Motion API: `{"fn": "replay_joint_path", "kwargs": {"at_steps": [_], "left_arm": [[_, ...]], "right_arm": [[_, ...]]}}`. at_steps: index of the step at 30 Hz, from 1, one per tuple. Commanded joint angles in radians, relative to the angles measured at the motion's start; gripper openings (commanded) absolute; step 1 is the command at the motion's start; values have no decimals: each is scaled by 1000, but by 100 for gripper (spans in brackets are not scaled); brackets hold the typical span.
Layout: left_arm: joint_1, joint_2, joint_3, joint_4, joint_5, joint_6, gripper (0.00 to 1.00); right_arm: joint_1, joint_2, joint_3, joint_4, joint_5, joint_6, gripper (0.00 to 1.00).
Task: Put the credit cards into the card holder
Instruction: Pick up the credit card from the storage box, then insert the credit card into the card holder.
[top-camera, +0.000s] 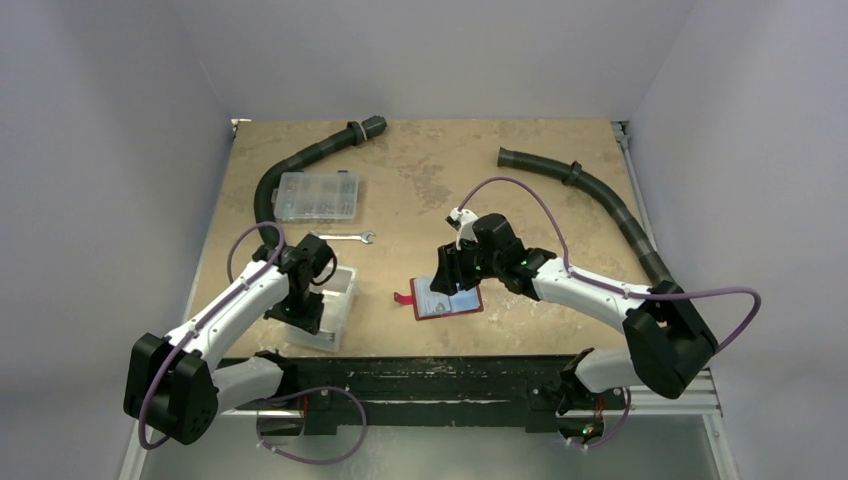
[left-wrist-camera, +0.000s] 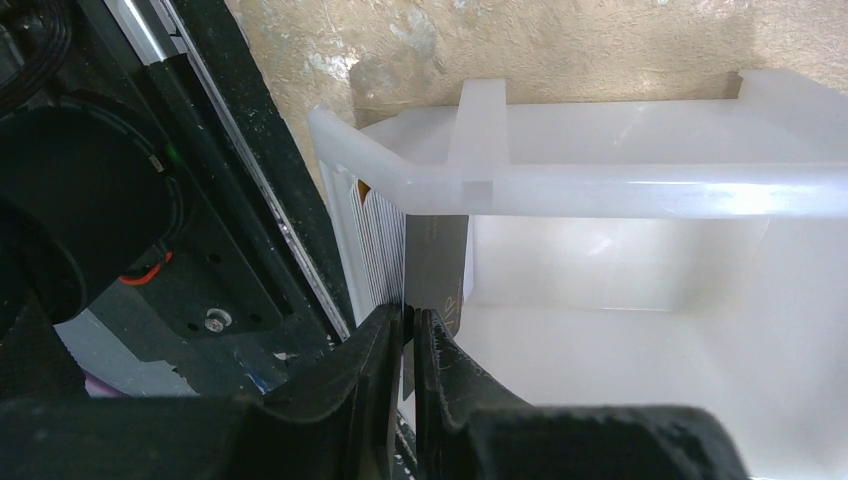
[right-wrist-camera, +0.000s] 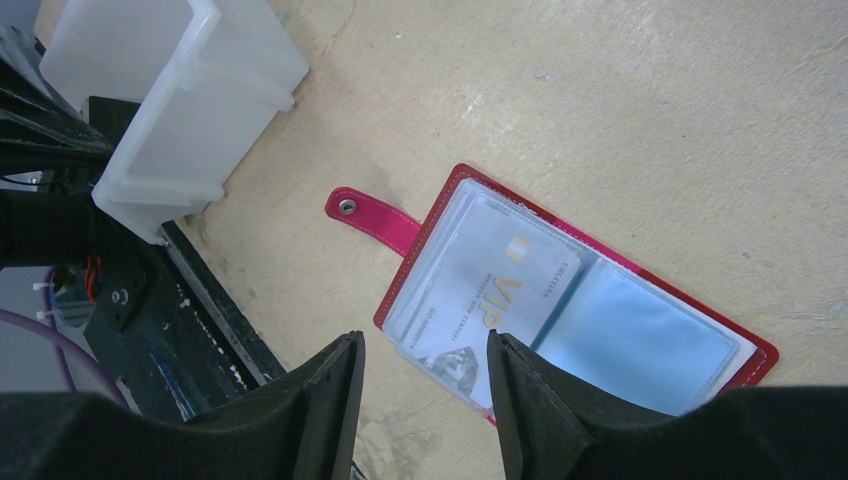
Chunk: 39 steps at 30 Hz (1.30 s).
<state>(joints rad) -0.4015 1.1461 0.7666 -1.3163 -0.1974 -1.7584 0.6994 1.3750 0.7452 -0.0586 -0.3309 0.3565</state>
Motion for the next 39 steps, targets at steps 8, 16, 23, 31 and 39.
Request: {"fn": "replay_joint_path", "kwargs": {"at_steps": [8, 16, 23, 31, 39], "left_arm": [[6, 1, 64, -43, -26, 20, 9], [6, 3, 108, -78, -34, 27, 1], [6, -23, 196, -118, -63, 39, 0], [6, -49, 449, -102, -151, 200, 0], [6, -220, 261, 849, 250, 845, 0]], "right_arm": [[2, 9, -4, 33, 0, -13, 56], [2, 10, -4, 30, 6, -13, 55], [3, 18, 6, 18, 24, -13, 55], [-6, 13, 21, 3, 13, 24, 55], [-114, -25, -30, 54, -166, 155, 58]]}}
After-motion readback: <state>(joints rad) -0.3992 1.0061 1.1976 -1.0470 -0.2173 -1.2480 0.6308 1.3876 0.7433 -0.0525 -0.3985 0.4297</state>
